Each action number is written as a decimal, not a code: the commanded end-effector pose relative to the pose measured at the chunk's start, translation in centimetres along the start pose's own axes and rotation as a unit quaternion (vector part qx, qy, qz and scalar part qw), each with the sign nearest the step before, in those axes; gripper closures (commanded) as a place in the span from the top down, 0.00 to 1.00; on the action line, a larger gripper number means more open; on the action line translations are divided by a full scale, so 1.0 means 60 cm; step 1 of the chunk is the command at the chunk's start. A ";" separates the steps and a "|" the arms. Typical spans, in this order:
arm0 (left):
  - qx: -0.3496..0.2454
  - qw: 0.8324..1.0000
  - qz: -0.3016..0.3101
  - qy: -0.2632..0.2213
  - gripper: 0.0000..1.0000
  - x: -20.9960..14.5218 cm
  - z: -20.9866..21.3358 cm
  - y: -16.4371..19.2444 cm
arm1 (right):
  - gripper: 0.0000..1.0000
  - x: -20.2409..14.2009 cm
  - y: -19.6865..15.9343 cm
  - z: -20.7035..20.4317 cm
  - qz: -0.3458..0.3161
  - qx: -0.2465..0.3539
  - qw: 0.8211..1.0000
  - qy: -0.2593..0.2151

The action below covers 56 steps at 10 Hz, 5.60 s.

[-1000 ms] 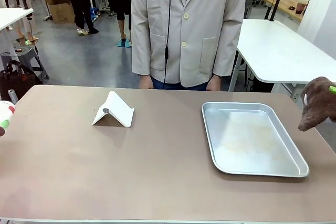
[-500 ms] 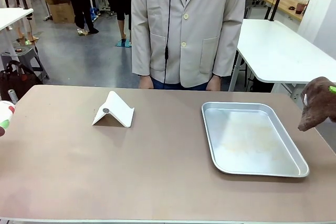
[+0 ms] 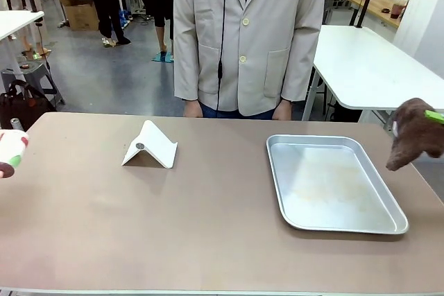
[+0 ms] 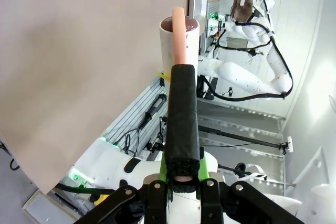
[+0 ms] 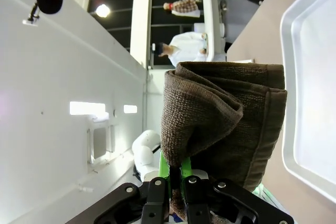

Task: Clean the surface of the table.
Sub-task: Return the Lint Roller and towel to their original positions.

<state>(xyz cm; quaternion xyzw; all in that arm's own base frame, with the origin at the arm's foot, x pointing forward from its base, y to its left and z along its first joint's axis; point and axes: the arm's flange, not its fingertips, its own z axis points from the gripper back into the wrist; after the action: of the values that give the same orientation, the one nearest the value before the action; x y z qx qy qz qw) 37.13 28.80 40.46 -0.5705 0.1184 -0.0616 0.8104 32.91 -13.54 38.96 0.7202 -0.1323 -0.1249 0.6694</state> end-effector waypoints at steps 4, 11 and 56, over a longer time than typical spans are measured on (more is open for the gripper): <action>0.071 0.994 -0.013 0.077 0.22 0.083 -0.207 -0.146 | 0.09 -0.008 0.033 -0.219 0.042 -0.050 0.994 0.082; 0.011 0.998 0.005 -0.055 0.22 0.154 -0.351 -0.269 | 0.09 -0.048 -0.066 -0.518 0.053 -0.116 0.984 0.124; 0.366 0.923 0.090 0.070 0.22 0.552 -0.498 -0.292 | 0.09 0.010 -0.198 -0.685 0.008 -0.210 0.954 0.212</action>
<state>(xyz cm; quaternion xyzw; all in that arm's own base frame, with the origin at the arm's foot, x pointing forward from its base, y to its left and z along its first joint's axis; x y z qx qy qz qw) 61.42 -12.50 43.24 -0.2356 0.1927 -0.0786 0.9493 48.20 25.28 29.82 0.5625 0.0405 0.0171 0.8256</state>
